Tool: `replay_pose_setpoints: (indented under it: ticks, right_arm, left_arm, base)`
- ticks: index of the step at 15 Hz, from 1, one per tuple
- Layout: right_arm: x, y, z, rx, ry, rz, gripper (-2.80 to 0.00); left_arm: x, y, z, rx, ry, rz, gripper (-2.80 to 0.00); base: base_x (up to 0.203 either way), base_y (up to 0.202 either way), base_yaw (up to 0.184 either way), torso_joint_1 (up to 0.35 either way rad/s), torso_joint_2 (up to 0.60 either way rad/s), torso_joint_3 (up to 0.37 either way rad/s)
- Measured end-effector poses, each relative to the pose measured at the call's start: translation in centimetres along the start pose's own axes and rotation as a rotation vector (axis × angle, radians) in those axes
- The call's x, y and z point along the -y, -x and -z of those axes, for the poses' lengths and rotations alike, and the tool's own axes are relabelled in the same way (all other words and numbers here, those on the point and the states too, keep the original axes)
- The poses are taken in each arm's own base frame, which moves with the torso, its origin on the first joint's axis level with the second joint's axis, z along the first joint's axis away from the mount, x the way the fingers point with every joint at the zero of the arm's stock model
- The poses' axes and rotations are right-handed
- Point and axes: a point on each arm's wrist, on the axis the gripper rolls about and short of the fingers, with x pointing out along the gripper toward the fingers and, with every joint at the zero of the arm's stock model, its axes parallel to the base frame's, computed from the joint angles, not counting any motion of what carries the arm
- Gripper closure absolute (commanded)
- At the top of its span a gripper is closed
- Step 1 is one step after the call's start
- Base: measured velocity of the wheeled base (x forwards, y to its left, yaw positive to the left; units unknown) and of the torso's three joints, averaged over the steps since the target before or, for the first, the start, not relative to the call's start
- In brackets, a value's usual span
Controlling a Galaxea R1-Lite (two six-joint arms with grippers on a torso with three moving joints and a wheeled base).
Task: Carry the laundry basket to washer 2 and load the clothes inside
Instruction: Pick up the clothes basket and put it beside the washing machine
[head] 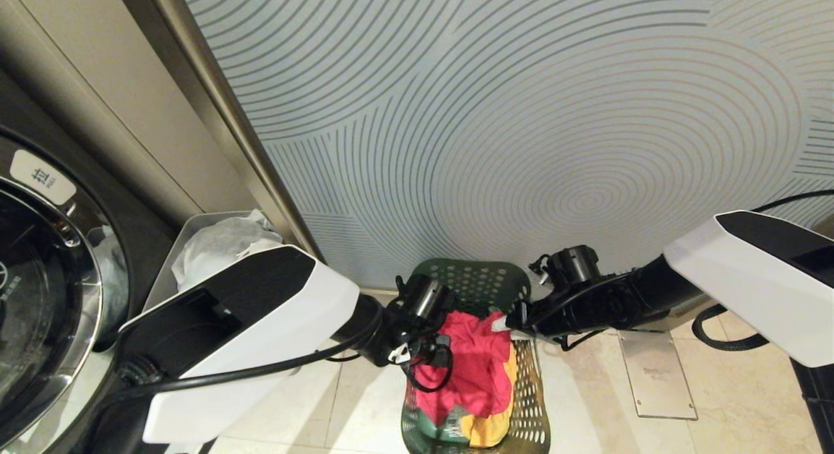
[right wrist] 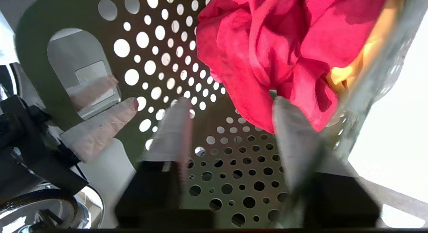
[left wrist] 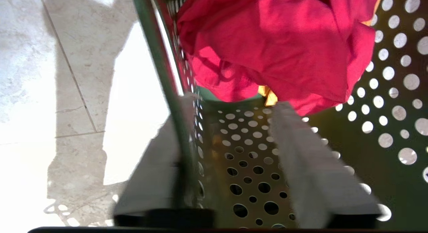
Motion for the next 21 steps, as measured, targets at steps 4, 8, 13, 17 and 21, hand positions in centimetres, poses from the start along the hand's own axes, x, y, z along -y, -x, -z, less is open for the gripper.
replay_pose_setpoints:
  ticks: [4,8,13,17,21]
  right_arm:
    - [-0.3,0.4,0.1,0.0,0.001,0.0,0.0]
    - [-1.0,1.1,0.3,0.003,-0.012,-0.01,0.0]
    - [-3.0,3.4,0.5,0.022,-0.013,-0.035,0.0]
    - [-6.8,6.3,1.3,0.039,0.007,-0.086,0.0]
    - [-11.1,10.1,2.9,0.038,0.021,-0.113,0.0]
  left_arm:
    - [0.1,0.2,0.0,-0.009,0.01,0.02,0.0]
    - [0.4,0.9,-0.3,-0.039,0.05,0.081,0.0]
    - [0.6,3.9,-1.4,-0.066,0.136,0.153,0.0]
    - [0.3,8.2,-1.8,-0.08,0.169,0.216,0.0]
    - [-1.1,13.2,-0.8,-0.099,0.136,0.291,0.0]
  base:
    - [0.0,0.0,0.0,0.0,0.0,0.0]
    - [0.0,0.0,0.0,0.0,0.0,0.0]
    - [0.0,0.0,0.0,0.0,0.0,0.0]
    - [0.0,0.0,0.0,0.0,0.0,0.0]
    - [0.0,0.0,0.0,0.0,0.0,0.0]
